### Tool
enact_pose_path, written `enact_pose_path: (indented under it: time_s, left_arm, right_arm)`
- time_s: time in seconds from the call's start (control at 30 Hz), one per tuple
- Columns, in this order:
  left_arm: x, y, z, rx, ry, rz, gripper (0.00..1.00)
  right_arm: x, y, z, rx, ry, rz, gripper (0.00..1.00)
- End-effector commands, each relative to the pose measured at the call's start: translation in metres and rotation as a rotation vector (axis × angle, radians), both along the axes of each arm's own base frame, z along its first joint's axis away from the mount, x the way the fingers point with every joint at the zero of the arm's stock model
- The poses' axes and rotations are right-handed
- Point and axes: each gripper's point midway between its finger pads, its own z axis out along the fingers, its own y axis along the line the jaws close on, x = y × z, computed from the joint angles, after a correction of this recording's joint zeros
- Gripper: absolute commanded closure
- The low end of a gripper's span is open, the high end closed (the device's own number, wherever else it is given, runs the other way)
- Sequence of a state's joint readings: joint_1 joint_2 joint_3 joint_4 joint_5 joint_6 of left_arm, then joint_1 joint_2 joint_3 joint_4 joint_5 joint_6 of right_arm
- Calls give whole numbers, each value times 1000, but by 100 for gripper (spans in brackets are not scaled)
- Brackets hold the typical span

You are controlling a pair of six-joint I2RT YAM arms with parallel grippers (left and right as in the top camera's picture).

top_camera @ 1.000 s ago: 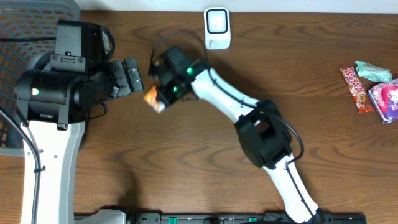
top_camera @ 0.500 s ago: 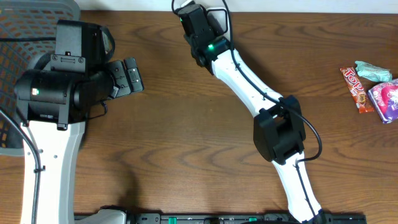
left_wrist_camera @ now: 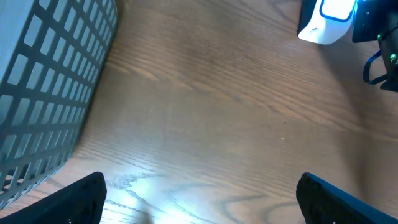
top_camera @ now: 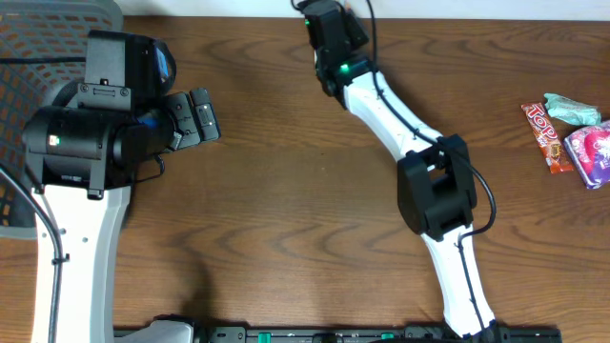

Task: Scan the item barcode
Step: 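Carry the orange tissue pack to the right table edge and release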

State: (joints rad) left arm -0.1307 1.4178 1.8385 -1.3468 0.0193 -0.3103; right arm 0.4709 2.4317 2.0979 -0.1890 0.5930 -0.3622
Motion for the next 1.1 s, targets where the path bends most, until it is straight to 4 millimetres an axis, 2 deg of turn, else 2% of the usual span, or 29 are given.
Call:
enact_pose_path:
  time_s: [0.0,0.13,0.2,0.23,0.33,0.47,0.6,0.67,0.8,0.93,0.97,1.07]
  left_arm:
    - [0,3,1,10,-3,12,2]
    - [0,3,1,10,-3,12,2]
    - [0,3,1,10,-3,12,2]
    - [0,3,1,10,-3,12,2]
    - [0,3,1,10,-3,12,2]
    - [0,3,1,10,-3,12,2]
    - [0,3,1,10,-3,12,2]
    - [0,3,1,10,-3,12,2]
    - [0,3,1,10,-3,12,2]
    - [0,3,1,10,-3,12,2]
    - [0,3,1,10,-3,12,2]
    - [0,3,1,10,-3,12,2]
  right_arm:
    - [4,-1,-15,107,12,-14,99]
    - [5,-9,-16,127,13,-43,99]
    - [5,-27,-10,109,-18,-132,99]
    - [3,-41,-5,90,-46,-204,99]
    - [-10,-102,21,-35,-151,-486,99]
    - [-27,-172,32,-194,-147,-704,99]
    - [-44,-238,16,-320,5,-796,99]
    - [-60,-275,5,-362,95,-851,99]
    - [-91,-335,-18,-360,254,-941,99]
    - [-120,-380,-39,-326,415,-983,99]
    - [-130,-399,-43,-310,452,-1012,99]
    - [-140,-417,-50,-271,495,-1031,99]
